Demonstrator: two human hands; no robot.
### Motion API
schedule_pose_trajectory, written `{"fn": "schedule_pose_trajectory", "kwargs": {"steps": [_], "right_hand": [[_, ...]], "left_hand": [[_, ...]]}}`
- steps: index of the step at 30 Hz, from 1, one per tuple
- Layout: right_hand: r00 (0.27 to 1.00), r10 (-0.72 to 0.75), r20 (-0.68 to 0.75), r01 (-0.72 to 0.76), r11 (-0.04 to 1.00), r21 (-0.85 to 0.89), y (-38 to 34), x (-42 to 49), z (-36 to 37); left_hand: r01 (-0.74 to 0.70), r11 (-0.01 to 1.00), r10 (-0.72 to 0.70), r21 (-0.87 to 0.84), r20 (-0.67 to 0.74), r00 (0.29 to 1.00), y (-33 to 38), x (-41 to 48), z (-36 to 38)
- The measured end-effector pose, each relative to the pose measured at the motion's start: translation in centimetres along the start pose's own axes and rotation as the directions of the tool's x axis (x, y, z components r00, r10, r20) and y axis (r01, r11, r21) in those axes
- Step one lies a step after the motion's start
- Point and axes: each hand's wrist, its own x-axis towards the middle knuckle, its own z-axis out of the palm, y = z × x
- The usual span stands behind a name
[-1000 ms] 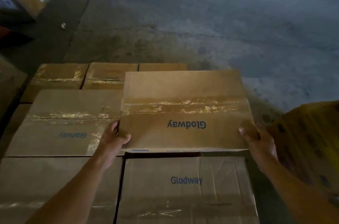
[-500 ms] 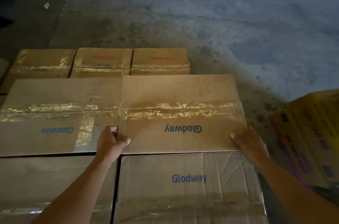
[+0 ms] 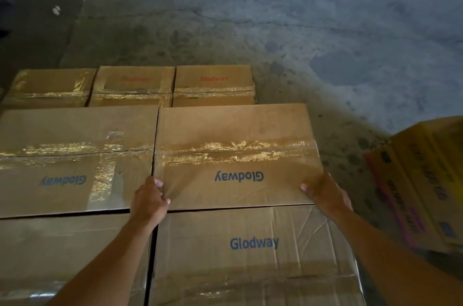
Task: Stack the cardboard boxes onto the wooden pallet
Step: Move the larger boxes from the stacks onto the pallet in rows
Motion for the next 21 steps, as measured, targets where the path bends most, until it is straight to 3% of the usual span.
{"fn": "schedule_pose_trajectory", "kwargs": {"steps": [11,18,21], "right_hand": [[0.988,-0.155,-0.001,0.151,0.967,-0.204,-0.1,-7.1,-6.4],[0.958,-0.213,-0.194,0.189,0.973,-0.134,2.0,-15.2,-13.7],[0.927,-0.205,-0.313,0.194,0.979,-0.067,5.1,-20.8,-17.0]], "left_hand": [[-0.210,0.964,0.219,0.162,-0.035,0.975,1.8,-7.8,-3.9],[-0.363,0.925,0.373,0.110,-0.085,0.924,8.5,-15.0,-6.7],[-0.489,0.871,0.491,0.051,-0.099,0.865,11.0,-19.9,-7.0]]}}
